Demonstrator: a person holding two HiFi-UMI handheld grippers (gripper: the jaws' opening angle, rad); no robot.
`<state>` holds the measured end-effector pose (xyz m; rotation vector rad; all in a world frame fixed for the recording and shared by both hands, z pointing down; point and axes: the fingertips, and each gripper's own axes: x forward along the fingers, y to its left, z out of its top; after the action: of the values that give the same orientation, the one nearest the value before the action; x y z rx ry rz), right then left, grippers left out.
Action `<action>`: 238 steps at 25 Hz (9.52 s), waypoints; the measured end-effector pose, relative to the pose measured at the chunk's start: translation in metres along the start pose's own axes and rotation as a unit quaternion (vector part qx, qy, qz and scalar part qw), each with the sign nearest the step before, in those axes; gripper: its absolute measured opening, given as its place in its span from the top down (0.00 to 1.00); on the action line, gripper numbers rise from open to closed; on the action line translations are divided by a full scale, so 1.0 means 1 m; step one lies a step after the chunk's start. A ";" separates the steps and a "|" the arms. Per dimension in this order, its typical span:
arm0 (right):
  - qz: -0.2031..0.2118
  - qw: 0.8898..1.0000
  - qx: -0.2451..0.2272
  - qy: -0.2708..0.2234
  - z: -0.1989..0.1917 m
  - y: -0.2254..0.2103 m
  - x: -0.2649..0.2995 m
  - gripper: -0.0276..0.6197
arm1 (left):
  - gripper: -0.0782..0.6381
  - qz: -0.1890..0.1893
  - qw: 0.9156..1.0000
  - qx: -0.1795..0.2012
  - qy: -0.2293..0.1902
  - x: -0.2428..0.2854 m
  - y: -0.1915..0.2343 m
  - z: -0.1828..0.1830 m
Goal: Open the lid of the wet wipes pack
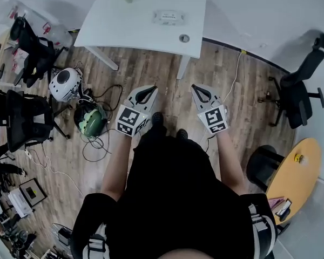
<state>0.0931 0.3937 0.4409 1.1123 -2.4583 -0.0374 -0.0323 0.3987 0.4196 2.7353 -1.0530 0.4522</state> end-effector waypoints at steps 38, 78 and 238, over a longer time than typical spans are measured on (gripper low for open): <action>-0.051 0.997 0.034 0.042 0.011 -0.024 0.137 0.93 | 0.86 -0.076 0.997 0.010 0.016 0.048 0.142 -0.009; 0.171 0.984 -0.043 0.006 0.003 -0.272 0.280 0.93 | 0.86 0.144 0.986 -0.081 0.020 0.257 0.224 0.061; 0.136 0.951 -0.183 0.207 -0.067 -0.299 0.563 0.93 | 0.86 -0.092 0.985 -0.084 0.116 0.471 0.464 -0.088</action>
<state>0.0053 -0.2037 0.6547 0.5497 -2.0894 -0.1533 -0.0338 -0.2120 0.6886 2.5261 -0.7389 0.6060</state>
